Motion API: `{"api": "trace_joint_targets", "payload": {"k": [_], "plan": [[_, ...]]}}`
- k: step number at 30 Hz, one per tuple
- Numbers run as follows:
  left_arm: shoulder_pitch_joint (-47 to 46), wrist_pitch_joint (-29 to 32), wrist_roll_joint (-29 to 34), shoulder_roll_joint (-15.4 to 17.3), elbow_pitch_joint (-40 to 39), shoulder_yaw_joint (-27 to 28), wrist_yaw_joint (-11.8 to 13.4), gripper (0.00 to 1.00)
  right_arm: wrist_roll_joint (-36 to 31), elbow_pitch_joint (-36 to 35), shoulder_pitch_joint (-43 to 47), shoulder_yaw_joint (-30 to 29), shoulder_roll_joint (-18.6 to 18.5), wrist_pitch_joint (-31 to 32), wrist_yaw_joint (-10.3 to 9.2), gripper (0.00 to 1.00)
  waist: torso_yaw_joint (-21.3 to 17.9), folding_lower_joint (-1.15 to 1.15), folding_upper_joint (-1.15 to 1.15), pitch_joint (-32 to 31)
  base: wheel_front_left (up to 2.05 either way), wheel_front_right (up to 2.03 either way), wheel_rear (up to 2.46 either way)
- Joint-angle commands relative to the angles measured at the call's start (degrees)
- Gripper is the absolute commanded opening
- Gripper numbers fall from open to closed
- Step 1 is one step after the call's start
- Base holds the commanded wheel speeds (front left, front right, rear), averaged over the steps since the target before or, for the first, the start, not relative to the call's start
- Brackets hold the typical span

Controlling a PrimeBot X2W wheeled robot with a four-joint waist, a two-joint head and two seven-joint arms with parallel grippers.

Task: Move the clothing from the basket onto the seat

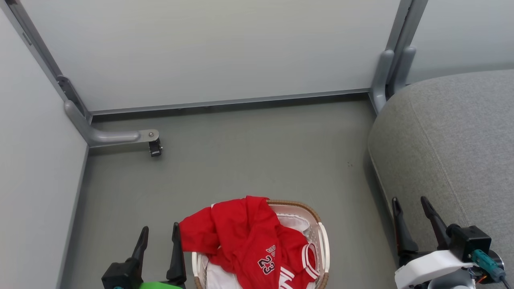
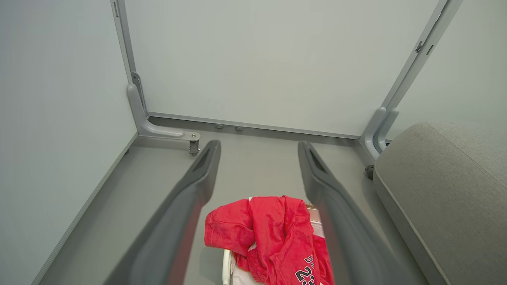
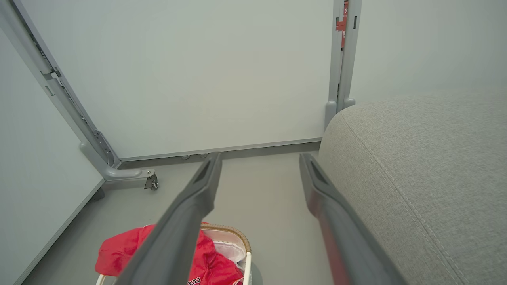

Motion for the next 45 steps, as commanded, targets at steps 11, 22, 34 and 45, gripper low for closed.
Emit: {"api": "trace_joint_targets", "payload": {"k": [11, 22, 34, 45], "plan": [[-1.6, -0.2, 1.9, 0.4, 0.0, 0.1, -0.8, 1.0, -0.2, -1.1, -0.6, -0.3, -0.3, -0.3, -0.02, 1.0, -0.1, 0.0, 0.0, 2.5, 0.0, 0.0, 0.0], [-14.3, -0.1, 6.3, 0.4, 2.0, -3.5, -3.6, 1.0, -2.0, -4.3, -7.4, -1.5, -0.3, -0.3, -0.02, 1.0, -1.8, 0.0, 0.0, 17.3, 0.0, 0.0, 0.0], [-34.5, -0.1, 11.3, 0.4, 21.8, -11.4, -7.0, 1.0, -1.0, -7.4, -17.7, -0.5, -0.3, -0.3, -0.02, 1.0, -6.9, 0.0, 0.0, 37.8, 0.0, 0.0, 0.0], [-47.4, 3.8, 12.0, 0.5, 43.7, -17.5, -7.9, 1.0, 1.6, -9.5, -22.4, 1.1, -0.3, -0.3, -0.02, 1.0, -10.4, 0.0, 0.0, 47.5, 0.0, 0.0, 0.0]]}}
